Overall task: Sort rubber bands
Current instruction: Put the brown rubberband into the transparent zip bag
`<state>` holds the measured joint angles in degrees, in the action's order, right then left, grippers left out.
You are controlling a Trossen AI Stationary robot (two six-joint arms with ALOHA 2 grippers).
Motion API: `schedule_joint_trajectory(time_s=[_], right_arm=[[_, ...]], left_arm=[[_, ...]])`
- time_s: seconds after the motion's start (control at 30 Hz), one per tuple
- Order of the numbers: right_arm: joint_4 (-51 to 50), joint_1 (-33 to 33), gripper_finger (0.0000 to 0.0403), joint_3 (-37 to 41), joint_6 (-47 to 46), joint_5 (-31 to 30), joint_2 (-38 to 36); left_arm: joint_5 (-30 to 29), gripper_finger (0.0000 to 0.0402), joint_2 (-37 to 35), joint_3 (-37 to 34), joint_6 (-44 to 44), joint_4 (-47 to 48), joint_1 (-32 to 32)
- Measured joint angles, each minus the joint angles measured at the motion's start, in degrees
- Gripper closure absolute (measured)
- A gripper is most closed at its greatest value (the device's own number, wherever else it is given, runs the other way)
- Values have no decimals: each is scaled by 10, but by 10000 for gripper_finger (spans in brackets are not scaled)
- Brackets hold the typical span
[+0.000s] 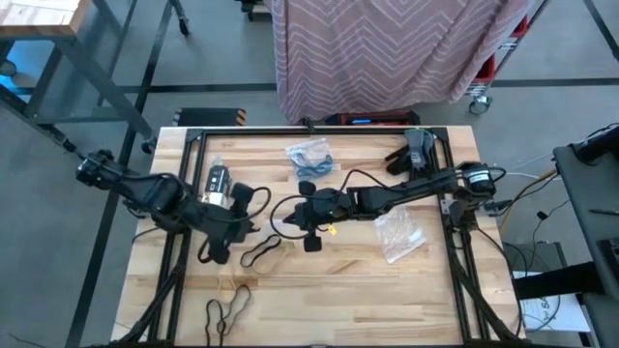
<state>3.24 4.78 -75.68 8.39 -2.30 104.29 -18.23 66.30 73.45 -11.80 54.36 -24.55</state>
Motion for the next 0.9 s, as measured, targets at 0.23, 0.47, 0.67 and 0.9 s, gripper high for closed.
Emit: schedule_joint_trajectory(time_s=[0.23, 0.47, 0.67, 0.9], right_arm=[[0, 0, 403, 0, -10, 0, 0], [0, 0, 403, 0, -9, 10, 0], [0, 0, 403, 0, -9, 25, 0], [2, 0, 403, 0, -30, 26, 0]], left_arm=[[17, 401, 5, 0, 2, -13, 0], [18, 401, 5, 0, 2, -13, 1], [19, 401, 5, 0, 3, -12, 1], [20, 401, 5, 0, 3, -12, 1]])
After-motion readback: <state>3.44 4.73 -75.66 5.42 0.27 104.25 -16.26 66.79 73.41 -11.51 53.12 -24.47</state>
